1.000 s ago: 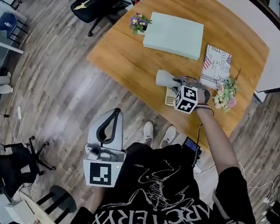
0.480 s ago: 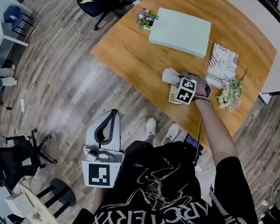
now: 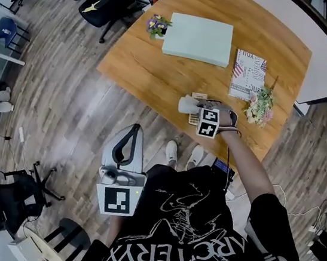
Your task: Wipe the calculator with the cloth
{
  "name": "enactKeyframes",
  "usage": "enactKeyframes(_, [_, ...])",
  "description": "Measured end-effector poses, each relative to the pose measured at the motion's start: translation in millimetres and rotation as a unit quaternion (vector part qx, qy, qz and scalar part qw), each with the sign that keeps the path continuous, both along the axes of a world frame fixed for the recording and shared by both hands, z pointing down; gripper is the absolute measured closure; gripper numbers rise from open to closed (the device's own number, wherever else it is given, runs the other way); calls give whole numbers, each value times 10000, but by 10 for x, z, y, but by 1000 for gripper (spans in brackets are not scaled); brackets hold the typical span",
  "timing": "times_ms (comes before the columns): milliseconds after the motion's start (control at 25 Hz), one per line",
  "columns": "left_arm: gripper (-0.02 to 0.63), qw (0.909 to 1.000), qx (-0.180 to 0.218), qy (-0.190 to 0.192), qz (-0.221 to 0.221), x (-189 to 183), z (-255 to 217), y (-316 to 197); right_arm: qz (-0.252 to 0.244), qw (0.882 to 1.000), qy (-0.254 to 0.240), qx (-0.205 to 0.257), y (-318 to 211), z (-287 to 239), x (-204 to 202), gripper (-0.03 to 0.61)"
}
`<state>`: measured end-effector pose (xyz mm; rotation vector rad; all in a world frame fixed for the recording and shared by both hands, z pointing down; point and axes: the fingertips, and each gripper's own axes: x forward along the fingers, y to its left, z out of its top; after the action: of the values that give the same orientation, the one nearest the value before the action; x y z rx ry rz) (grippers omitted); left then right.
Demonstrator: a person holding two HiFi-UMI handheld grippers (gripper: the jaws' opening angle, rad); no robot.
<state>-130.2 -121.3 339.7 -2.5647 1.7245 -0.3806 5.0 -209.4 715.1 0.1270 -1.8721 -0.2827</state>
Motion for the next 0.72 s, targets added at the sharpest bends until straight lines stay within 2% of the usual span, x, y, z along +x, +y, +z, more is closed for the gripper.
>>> enactKeyframes(720, [604, 9995, -2, 153, 259, 136, 50, -113, -226, 9972, -67, -711, 1017, 170, -82, 489])
